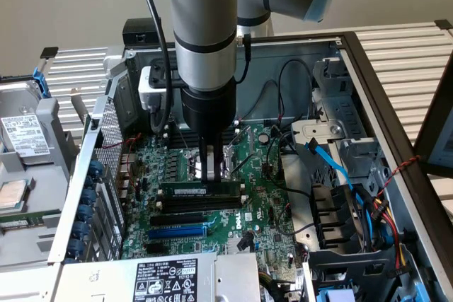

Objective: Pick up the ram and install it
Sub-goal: 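Insert the ram into the slot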

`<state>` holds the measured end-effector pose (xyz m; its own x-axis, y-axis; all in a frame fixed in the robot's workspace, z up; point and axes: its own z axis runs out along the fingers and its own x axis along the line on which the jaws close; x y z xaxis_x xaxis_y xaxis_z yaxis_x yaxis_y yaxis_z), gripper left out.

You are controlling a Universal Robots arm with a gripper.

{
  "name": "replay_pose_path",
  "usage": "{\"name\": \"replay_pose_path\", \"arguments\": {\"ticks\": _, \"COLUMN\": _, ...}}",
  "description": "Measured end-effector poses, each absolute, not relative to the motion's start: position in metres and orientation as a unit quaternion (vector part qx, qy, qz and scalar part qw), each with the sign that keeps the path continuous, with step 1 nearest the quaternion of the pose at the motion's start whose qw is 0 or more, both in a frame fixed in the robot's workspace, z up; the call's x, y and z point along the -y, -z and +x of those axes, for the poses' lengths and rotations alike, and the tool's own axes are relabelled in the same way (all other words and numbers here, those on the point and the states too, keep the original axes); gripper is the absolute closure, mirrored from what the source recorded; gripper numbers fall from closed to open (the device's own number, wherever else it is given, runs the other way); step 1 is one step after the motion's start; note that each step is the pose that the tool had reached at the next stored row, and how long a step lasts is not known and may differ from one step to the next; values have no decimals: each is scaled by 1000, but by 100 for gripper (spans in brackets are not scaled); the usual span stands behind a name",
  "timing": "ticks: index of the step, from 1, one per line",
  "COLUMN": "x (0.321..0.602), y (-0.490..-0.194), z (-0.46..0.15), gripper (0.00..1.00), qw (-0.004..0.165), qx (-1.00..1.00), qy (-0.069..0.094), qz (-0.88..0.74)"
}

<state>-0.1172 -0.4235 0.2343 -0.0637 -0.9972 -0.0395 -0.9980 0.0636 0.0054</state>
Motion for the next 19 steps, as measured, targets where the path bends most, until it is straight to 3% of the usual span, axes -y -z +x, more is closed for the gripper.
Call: {"name": "replay_pose_path", "arguments": {"ticks": 19, "x": 423, "y": -231, "z": -118, "gripper": 86, "qw": 9, "qx": -724, "qy": -14, "qz": -690}}
